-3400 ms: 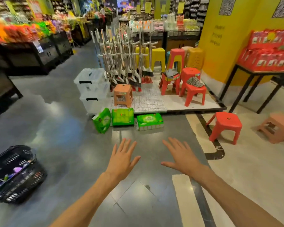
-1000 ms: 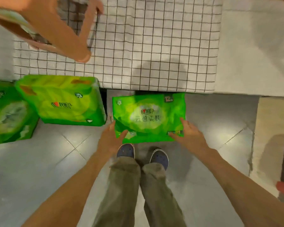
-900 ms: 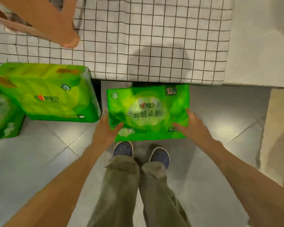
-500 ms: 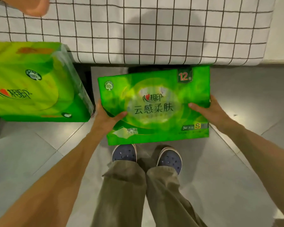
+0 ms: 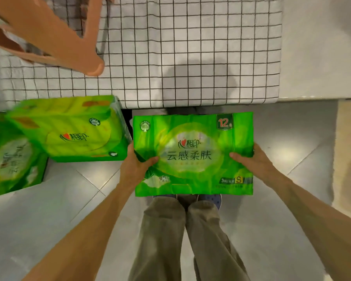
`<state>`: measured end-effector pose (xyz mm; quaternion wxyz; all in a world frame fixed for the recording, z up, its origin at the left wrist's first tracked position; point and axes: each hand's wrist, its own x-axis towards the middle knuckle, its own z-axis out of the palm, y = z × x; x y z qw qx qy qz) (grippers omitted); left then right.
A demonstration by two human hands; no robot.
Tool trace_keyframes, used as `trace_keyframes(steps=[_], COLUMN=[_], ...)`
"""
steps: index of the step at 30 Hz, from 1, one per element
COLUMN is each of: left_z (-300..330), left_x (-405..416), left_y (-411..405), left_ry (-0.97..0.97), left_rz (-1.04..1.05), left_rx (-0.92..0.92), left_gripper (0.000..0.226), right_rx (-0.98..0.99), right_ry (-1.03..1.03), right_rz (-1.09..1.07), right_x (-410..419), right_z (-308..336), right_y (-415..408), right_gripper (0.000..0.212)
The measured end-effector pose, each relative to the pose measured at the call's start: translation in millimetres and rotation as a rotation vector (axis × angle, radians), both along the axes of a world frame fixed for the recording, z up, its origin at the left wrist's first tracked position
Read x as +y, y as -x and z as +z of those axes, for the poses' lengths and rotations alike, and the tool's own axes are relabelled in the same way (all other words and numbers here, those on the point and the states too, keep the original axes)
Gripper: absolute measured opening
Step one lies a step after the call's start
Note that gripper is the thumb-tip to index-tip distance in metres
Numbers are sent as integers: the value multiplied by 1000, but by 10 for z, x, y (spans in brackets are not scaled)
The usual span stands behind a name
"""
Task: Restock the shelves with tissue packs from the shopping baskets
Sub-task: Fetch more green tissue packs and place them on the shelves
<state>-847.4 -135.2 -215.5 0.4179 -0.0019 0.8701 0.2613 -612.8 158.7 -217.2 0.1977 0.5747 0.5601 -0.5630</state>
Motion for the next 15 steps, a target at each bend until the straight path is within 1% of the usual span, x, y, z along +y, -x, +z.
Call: trace_keyframes(steps=[3, 5, 8, 10, 15], left_z=[613, 1083, 1824, 2292, 3433], left_x=[37, 113, 217, 265, 456], left_y=[37, 70, 113, 136, 207], left_ry=[6, -7, -60, -94, -206], left_rz=[-12, -14, -26, -66, -135], left_rx=[23, 32, 43, 70, 107], left_gripper=[97, 100, 104, 106, 100], right_rx=[31, 80, 86, 118, 171], right_ry=[-40, -61, -106, -139, -274], right_rz=[-9, -7, -3, -14, -113], right_x=[-9, 29, 72, 78, 38], right_z=[602, 1047, 1825, 2333, 3617], right_y=[-4, -10, -24, -65, -183], right_gripper=[60, 57, 72, 74, 79])
